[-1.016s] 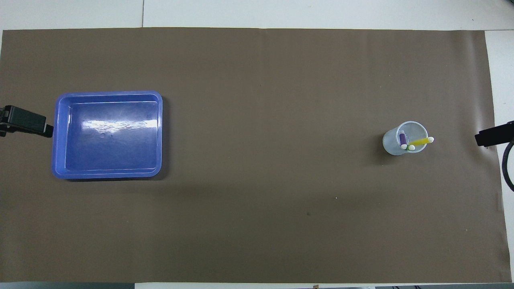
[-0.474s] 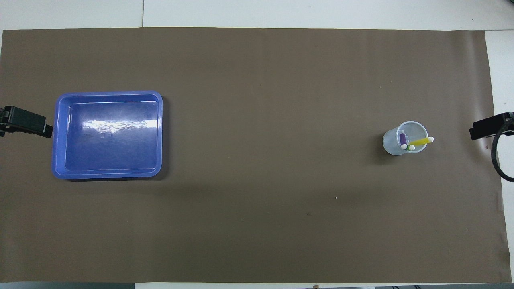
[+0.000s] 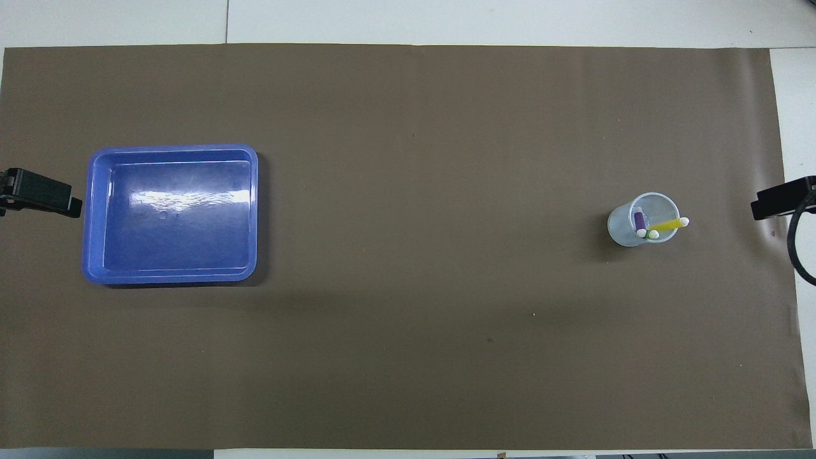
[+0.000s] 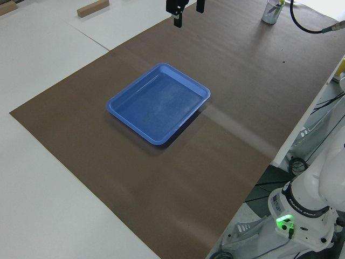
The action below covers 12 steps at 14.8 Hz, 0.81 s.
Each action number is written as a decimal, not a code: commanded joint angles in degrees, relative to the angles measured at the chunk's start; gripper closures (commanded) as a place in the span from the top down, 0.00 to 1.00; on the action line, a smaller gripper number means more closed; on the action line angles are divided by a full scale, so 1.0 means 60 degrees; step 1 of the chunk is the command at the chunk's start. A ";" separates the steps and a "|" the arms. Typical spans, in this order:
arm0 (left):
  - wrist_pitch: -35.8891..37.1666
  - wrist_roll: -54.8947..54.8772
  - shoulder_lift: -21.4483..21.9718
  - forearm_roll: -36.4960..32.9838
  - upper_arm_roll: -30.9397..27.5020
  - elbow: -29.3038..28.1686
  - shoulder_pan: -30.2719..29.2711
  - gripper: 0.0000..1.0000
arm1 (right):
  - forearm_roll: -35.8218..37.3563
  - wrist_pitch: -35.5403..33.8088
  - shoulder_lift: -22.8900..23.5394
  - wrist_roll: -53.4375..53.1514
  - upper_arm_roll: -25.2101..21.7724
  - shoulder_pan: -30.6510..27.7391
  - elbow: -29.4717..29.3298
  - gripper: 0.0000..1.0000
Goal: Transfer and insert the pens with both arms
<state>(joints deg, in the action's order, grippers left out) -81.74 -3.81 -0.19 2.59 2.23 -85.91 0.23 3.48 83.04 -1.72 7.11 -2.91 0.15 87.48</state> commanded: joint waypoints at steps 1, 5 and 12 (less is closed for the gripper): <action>-0.0279 -0.0083 0.0295 -0.0182 0.0009 -0.0388 -0.0096 1.00 | -0.0067 -0.0261 0.0154 -0.0188 0.0074 -0.0171 -0.0269 1.00; -0.0191 -0.0068 0.0310 -0.0182 0.0024 -0.0388 -0.0038 1.00 | -0.0067 -0.0217 0.0154 -0.0203 0.0307 -0.0376 -0.0269 1.00; -0.0176 -0.0068 0.0310 -0.0182 0.0024 -0.0388 -0.0067 1.00 | -0.0375 -0.0202 0.0110 -0.0452 0.0191 -0.0303 -0.0269 1.00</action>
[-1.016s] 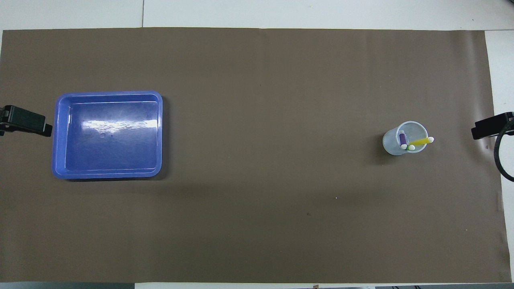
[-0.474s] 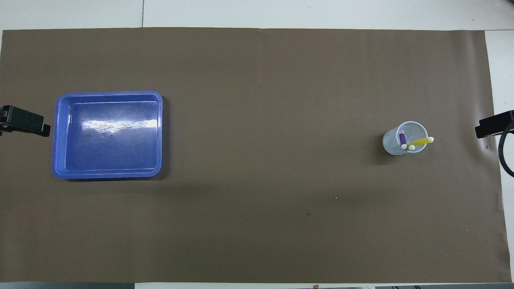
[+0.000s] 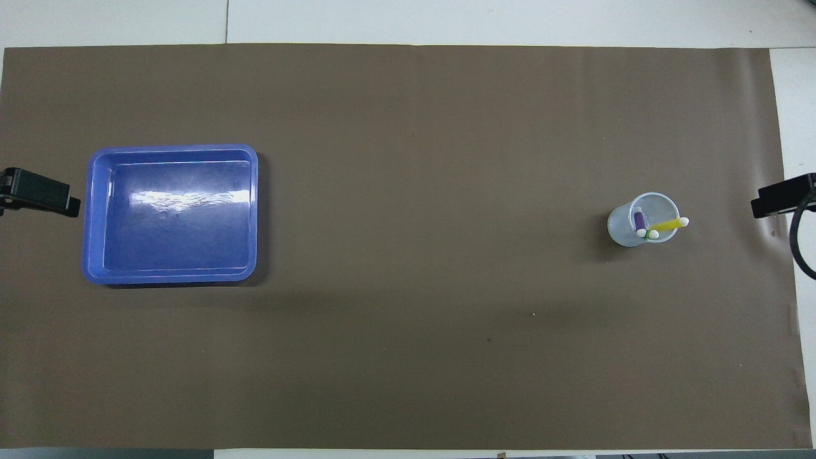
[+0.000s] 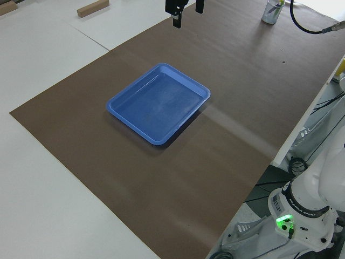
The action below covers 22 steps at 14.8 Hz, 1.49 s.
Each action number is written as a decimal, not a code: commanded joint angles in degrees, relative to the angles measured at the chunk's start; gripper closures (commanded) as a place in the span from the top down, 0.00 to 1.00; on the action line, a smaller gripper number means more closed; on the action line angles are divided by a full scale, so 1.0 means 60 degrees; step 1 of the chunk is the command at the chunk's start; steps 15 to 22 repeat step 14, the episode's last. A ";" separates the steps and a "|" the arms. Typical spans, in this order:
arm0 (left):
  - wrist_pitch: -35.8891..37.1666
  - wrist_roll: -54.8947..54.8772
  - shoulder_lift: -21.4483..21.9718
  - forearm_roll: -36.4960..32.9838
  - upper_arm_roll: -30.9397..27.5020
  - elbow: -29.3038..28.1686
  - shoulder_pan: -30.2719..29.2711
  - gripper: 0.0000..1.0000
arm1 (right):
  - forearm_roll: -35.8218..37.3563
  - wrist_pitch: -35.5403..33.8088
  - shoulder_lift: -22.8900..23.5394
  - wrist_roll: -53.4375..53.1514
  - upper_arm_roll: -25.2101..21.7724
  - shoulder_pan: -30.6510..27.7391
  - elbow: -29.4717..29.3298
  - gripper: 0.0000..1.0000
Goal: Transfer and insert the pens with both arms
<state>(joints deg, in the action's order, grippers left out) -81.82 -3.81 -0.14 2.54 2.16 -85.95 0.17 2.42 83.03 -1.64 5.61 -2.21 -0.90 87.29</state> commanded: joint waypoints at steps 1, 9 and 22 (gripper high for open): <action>-0.0163 -0.0068 0.0302 -0.0175 0.0035 -0.0381 -0.0058 1.00 | -0.0155 -0.0157 0.0112 -0.0202 0.0075 -0.0129 -0.0223 1.00; -0.0163 -0.0068 0.0302 -0.0175 0.0035 -0.0381 -0.0058 1.00 | -0.0096 0.0181 0.0053 -0.0217 -0.0013 -0.0144 0.0129 1.00; -0.0148 -0.0068 0.0302 -0.0175 0.0035 -0.0381 -0.0058 1.00 | -0.0067 0.0151 0.0068 -0.0217 -0.0013 -0.0144 0.0114 1.00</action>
